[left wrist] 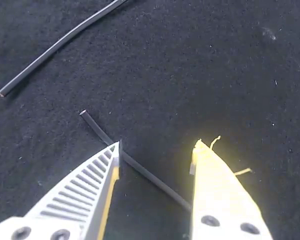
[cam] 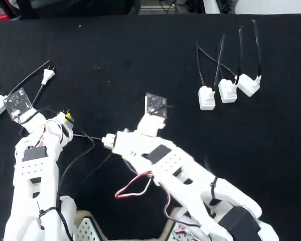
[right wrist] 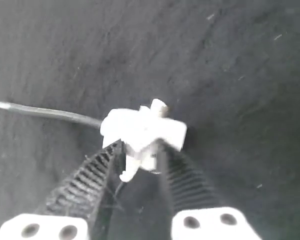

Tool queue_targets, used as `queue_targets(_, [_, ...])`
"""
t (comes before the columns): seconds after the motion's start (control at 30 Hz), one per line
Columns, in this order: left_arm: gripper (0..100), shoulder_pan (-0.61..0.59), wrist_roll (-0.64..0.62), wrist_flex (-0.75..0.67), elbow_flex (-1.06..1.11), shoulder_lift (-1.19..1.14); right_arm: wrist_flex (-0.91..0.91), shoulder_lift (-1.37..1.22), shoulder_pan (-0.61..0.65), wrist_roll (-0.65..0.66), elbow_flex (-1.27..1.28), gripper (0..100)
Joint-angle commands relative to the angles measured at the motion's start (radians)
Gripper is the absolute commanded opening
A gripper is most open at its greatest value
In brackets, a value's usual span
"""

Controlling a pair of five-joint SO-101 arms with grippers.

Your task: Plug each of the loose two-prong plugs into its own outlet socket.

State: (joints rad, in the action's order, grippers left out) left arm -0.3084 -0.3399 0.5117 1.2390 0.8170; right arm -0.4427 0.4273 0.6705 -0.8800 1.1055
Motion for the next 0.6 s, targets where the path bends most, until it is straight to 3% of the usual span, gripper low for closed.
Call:
queue_targets(0.0, [23, -0.010, -0.014, -0.012, -0.010, 0.015, 0.023, 0.022, -0.106, 0.034, -0.012, 1.7])
queue_targets(0.17, [23, -0.010, -0.014, -0.012, -0.012, 0.015, 0.014, 0.065, -0.199, 0.172, -0.021, 1.1])
queue_targets(0.27, [23, -0.010, -0.014, -0.012, -0.013, 0.015, -0.023, 0.150, -0.227, 0.344, -0.027, 1.1])
queue_targets(0.43, [23, -0.010, -0.014, -0.017, -0.015, 0.015, -0.120, 0.242, -0.114, 0.505, -0.042, 2.6])
queue_targets(0.57, [23, -0.010, -0.014, -0.012, -0.015, 0.015, -0.118, 0.202, -0.055, 0.509, -0.038, 19.5])
